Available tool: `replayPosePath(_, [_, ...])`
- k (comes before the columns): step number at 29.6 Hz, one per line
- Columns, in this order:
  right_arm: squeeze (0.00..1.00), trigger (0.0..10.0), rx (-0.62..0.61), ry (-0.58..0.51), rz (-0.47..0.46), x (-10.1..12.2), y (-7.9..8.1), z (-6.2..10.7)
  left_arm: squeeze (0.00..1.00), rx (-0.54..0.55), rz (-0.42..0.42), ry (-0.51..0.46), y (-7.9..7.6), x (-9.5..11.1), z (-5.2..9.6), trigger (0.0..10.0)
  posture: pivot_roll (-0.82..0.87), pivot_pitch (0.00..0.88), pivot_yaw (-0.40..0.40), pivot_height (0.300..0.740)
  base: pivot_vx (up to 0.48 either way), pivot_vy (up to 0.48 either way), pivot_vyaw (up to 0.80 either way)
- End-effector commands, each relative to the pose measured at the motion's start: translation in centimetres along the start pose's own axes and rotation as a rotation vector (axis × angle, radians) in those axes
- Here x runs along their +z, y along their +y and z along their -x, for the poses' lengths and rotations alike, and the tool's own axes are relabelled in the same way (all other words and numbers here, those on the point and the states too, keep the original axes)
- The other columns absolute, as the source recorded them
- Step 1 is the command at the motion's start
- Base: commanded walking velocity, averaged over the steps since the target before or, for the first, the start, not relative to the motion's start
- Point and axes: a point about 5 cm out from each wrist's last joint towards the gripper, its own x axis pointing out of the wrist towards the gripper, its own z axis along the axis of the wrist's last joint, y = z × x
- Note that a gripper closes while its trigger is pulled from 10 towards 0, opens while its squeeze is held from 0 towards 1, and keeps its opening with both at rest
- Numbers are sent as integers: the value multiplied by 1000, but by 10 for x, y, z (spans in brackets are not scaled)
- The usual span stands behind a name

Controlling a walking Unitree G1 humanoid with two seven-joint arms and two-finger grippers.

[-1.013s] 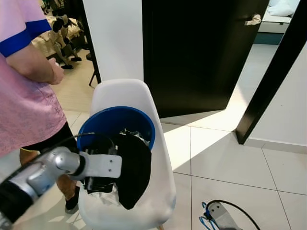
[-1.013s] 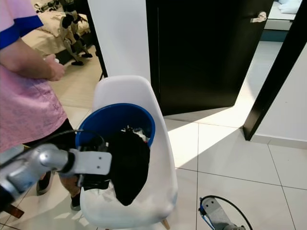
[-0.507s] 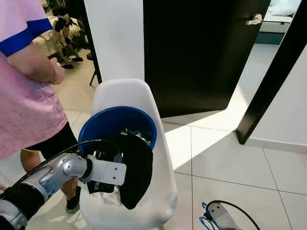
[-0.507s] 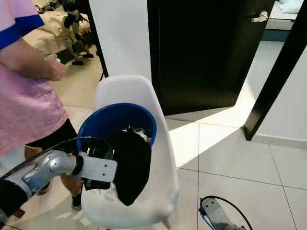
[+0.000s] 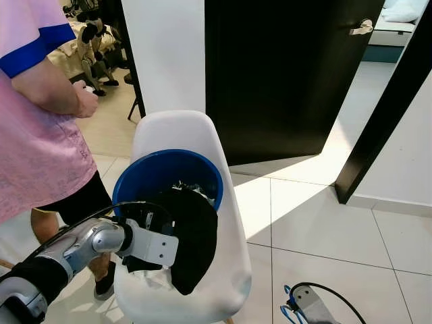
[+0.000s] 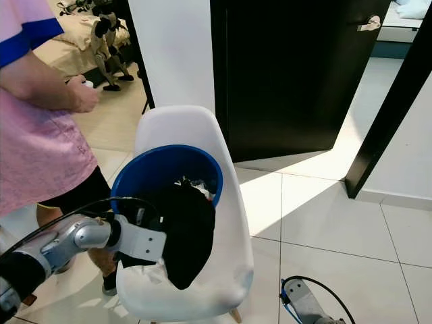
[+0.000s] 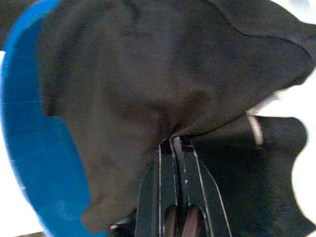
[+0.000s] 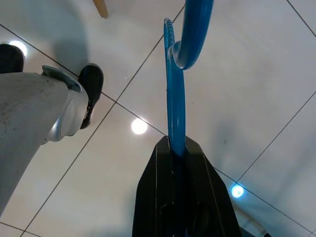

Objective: Hang hanger

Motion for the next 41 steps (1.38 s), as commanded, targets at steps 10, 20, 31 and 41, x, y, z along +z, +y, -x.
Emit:
replayPosePath(10, [0,10000,5,-1,6,0,2,0,0,122,-34,-84,36,6,10,0,-59,50,13,740,0,0,0])
replayPosePath(20, [0,10000,5,-2,8,0,2,0,0,265,-54,-147,80,16,34,0,-56,54,10,740,0,0,0])
replayPosePath(31, [0,10000,5,-3,6,0,1,0,0,231,-56,-199,68,24,20,4078,-60,57,12,740,0,0,0])
replayPosePath(41, [0,10000,5,-2,6,0,1,0,0,378,-20,-316,105,47,37,2431,-60,59,14,740,0,0,0])
